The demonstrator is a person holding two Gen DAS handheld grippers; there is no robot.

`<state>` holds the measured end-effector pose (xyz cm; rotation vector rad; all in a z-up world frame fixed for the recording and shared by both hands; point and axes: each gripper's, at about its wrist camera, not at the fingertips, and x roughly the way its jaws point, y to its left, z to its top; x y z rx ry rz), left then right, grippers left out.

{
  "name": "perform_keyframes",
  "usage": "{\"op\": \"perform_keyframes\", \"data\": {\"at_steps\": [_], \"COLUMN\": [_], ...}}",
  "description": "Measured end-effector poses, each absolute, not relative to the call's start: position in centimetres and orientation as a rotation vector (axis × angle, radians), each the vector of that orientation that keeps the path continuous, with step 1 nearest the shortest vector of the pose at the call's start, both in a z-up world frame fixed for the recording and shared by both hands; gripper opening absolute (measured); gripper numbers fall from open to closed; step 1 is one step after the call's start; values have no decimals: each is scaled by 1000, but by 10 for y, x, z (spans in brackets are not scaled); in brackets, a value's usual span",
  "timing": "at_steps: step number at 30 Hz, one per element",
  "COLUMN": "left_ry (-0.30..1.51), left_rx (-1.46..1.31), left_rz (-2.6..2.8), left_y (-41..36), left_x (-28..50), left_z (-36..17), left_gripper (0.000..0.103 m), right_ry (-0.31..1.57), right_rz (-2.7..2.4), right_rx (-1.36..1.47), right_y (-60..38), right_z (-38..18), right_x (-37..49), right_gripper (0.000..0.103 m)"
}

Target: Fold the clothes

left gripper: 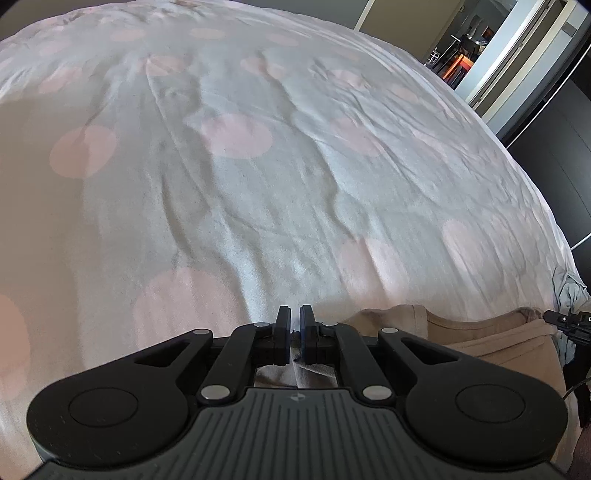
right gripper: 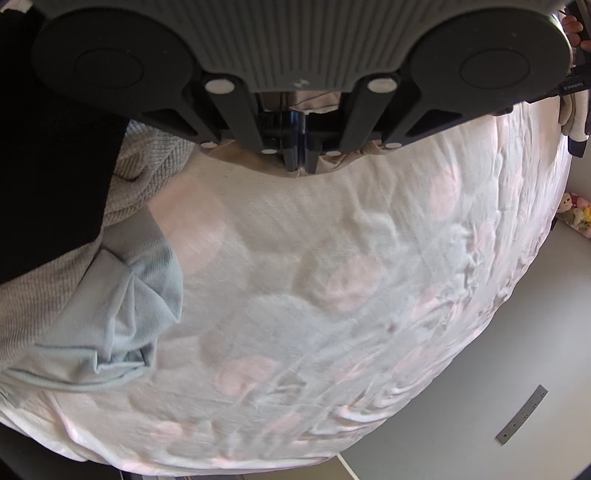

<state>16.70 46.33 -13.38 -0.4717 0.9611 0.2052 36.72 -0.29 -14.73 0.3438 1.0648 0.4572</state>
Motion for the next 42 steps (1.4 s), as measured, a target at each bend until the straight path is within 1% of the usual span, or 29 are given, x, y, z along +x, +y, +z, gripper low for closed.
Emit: {"op": "perform_keyframes", "data": {"at_steps": [1, 6, 7, 9, 14, 15, 16, 17, 21, 26, 32, 35, 39, 42], "left_ry": [950, 869, 861, 851, 879, 892, 906, 924, 991, 1002, 957, 925, 897, 876], "left_rx": [-474, -540, -528, -490, -377, -351, -323, -295, -260, -233, -280, -324, -331, -336], "left_rz": [209, 253, 255, 248, 155, 135, 116, 99, 57, 63, 89, 107, 128, 144], "left_y": [464, 473, 470, 462, 420, 409, 398, 386, 355, 345, 361, 370, 374, 376], "left_x": [167, 162, 159, 154, 142, 141, 140, 140, 143, 157, 185, 196, 189, 184], "left_z": [-134, -119, -113, -101, -90, -93, -96, -102, -129, -149, -149, -149, -134, -124], "left_gripper": [3, 6, 8, 9, 9, 9, 9, 9, 9, 9, 9, 9, 9, 9], "right_ry": [1066, 1036, 1021, 991, 947, 950, 954, 957, 990, 973, 944, 930, 924, 909], "right_rz": [450, 436, 439, 452, 529, 550, 574, 597, 643, 636, 612, 601, 577, 567], "right_rx": [357, 385, 380, 360, 254, 219, 175, 130, -10, -91, -76, -61, -24, -8], "right_y": [-4, -9, -10, -11, -1, 5, 13, 21, 49, 69, 84, 89, 92, 87], "right_z": [-148, -135, -128, -113, -91, -92, -95, -98, -124, -145, -144, -143, -136, -124], "right_x": [368, 369, 367, 359, 325, 315, 306, 297, 272, 272, 299, 310, 319, 314], "right_gripper": [10, 17, 20, 23, 23, 21, 16, 15, 13, 13, 13, 10, 11, 15]}}
